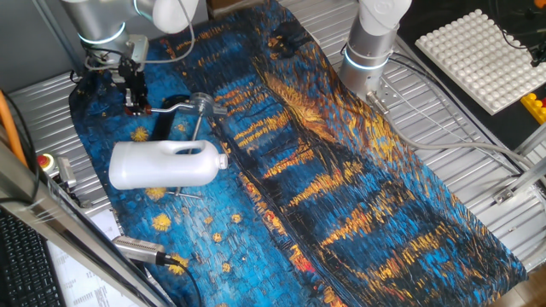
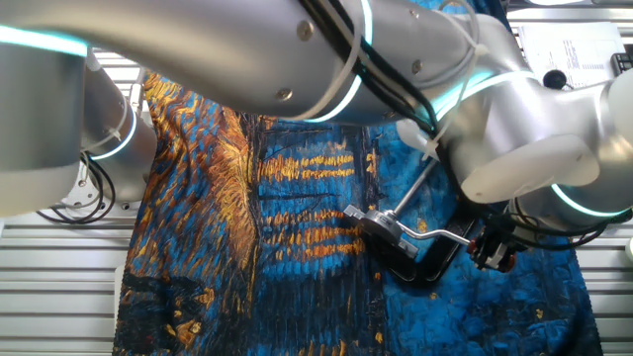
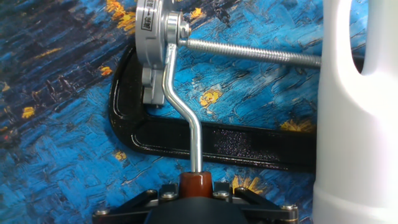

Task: Pull up the lever

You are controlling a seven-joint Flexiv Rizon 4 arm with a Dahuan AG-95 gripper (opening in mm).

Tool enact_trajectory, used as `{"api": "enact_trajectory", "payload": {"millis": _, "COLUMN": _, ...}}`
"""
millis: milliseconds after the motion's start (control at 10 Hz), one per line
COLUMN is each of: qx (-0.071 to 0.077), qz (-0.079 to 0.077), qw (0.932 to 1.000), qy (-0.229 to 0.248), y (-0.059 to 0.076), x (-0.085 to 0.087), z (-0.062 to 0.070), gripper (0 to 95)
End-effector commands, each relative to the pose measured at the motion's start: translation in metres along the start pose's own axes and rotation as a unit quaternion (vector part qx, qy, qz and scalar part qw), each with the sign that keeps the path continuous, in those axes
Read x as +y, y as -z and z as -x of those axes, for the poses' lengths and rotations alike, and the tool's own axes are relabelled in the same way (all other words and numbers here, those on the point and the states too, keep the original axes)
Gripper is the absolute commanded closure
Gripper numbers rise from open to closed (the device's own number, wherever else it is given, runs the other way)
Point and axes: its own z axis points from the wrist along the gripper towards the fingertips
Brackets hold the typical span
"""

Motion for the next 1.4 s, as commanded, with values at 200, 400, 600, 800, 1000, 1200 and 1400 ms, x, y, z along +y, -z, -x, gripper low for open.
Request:
{"api": "enact_trajectory", "payload": {"millis": 200, "qx": -0.006, "qz": 0.001, "qw": 0.9999, "qy": -0.009, "y": 0.004, "x": -0.002, "z": 0.002, "gripper": 95.0}}
{"api": "enact_trajectory", "payload": {"millis": 400, "qx": -0.008, "qz": 0.003, "qw": 0.9999, "qy": -0.012, "y": 0.007, "x": -0.003, "z": 0.002, "gripper": 95.0}}
{"api": "enact_trajectory", "payload": {"millis": 600, "qx": -0.012, "qz": 0.005, "qw": 0.9997, "qy": -0.019, "y": 0.012, "x": -0.003, "z": 0.003, "gripper": 95.0}}
{"api": "enact_trajectory", "payload": {"millis": 800, "qx": -0.014, "qz": 0.006, "qw": 0.9997, "qy": -0.02, "y": 0.016, "x": -0.004, "z": 0.004, "gripper": 95.0}}
{"api": "enact_trajectory", "payload": {"millis": 1000, "qx": -0.013, "qz": 0.008, "qw": 0.9995, "qy": -0.026, "y": 0.02, "x": -0.004, "z": 0.006, "gripper": 95.0}}
{"api": "enact_trajectory", "payload": {"millis": 1200, "qx": -0.014, "qz": 0.009, "qw": 0.9993, "qy": -0.034, "y": 0.023, "x": -0.004, "z": 0.009, "gripper": 95.0}}
{"api": "enact_trajectory", "payload": {"millis": 1400, "qx": -0.015, "qz": 0.008, "qw": 0.999, "qy": -0.042, "y": 0.025, "x": -0.004, "z": 0.01, "gripper": 95.0}}
